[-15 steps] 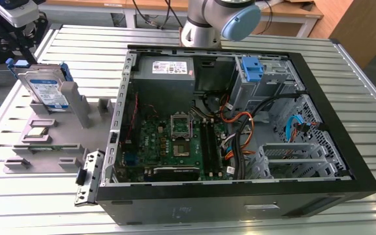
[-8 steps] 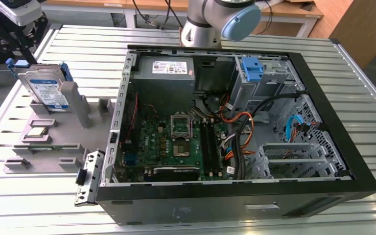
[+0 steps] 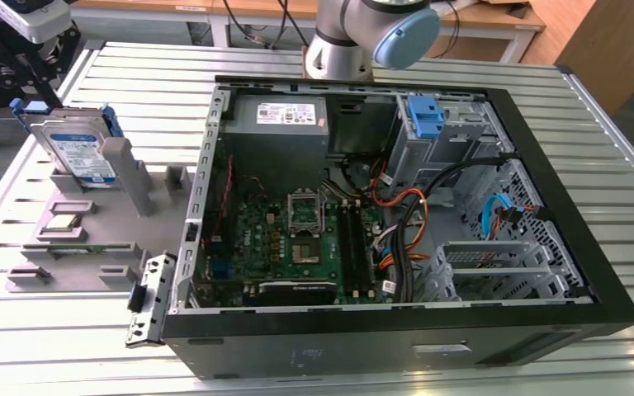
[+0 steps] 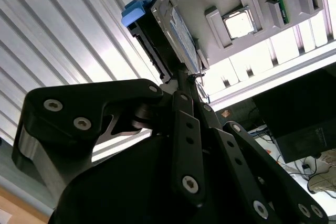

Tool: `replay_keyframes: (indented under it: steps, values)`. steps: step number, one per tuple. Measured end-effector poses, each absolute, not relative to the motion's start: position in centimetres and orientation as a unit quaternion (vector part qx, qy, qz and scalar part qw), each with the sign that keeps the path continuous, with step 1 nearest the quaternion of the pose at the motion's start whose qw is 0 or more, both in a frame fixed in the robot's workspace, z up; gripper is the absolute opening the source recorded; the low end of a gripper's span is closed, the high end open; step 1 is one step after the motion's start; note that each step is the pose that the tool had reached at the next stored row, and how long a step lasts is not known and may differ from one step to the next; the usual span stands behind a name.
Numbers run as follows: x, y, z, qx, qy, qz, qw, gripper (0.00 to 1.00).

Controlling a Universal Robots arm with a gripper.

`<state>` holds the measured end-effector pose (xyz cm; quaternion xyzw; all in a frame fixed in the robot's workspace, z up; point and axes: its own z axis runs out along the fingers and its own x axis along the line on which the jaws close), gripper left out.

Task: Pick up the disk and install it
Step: 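Pick up the disk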

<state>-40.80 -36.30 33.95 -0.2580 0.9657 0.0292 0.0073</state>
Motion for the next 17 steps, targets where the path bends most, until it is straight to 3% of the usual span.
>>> replay_keyframes:
  steps: [17]
  values:
    - [-40.8, -36.3, 33.95, -0.262, 0.965, 0.029, 0.007, 0.1]
